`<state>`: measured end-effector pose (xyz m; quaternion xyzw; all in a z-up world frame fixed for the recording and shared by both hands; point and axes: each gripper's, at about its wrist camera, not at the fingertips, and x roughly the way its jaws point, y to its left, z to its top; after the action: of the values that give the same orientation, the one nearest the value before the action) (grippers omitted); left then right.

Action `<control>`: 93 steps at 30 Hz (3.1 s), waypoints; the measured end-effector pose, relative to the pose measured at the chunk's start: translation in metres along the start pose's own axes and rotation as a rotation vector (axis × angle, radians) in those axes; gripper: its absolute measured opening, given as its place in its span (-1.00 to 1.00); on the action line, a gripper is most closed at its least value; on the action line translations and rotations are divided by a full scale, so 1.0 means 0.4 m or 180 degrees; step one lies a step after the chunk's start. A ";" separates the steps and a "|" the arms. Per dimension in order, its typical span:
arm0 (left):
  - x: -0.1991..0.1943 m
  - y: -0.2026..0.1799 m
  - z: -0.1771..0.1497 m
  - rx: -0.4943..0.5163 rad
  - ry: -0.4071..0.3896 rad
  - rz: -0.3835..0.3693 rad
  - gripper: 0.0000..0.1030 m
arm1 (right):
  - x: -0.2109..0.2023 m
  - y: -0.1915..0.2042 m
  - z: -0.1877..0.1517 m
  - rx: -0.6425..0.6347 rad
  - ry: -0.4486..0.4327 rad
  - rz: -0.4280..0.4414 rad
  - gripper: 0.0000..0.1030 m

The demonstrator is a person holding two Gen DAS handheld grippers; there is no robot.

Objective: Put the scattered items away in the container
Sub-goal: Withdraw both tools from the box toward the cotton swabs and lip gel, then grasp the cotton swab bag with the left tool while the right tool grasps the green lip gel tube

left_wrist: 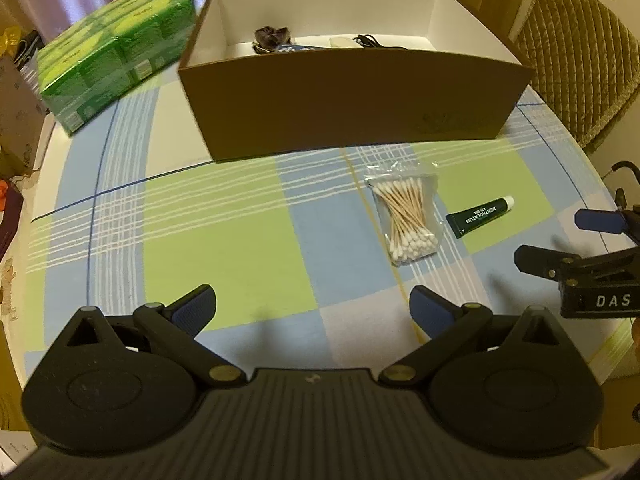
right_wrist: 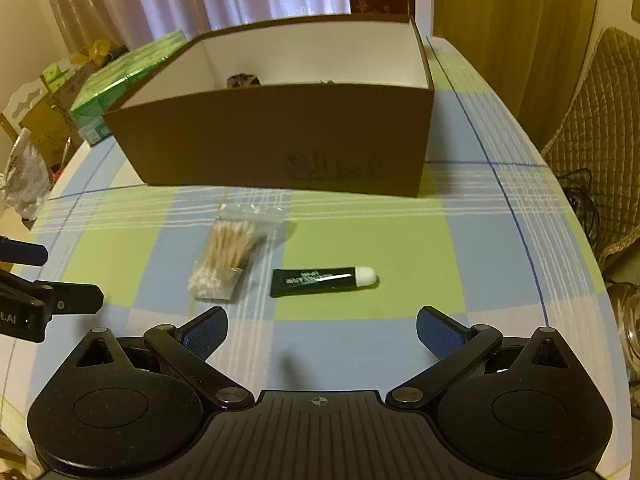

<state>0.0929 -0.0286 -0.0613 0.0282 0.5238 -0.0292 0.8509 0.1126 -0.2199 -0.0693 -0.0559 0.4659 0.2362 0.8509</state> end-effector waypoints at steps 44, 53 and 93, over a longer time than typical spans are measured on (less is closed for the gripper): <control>0.246 -0.141 0.117 0.0349 0.0119 -0.0221 0.01 | 0.098 -0.137 0.067 0.0098 0.0053 0.0106 1.00; 0.246 -0.067 0.089 0.0084 0.0037 0.0001 -0.29 | 0.109 -0.085 0.062 -0.0012 0.0064 0.0267 1.00; 0.144 0.022 -0.069 0.0035 0.0328 -0.0022 -0.22 | 0.110 0.026 -0.068 -0.0927 0.0052 0.0262 0.67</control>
<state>0.0950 -0.0188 -0.1251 0.0326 0.5668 -0.0335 0.8226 0.1069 -0.2037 -0.1195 -0.1614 0.4355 0.3355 0.8196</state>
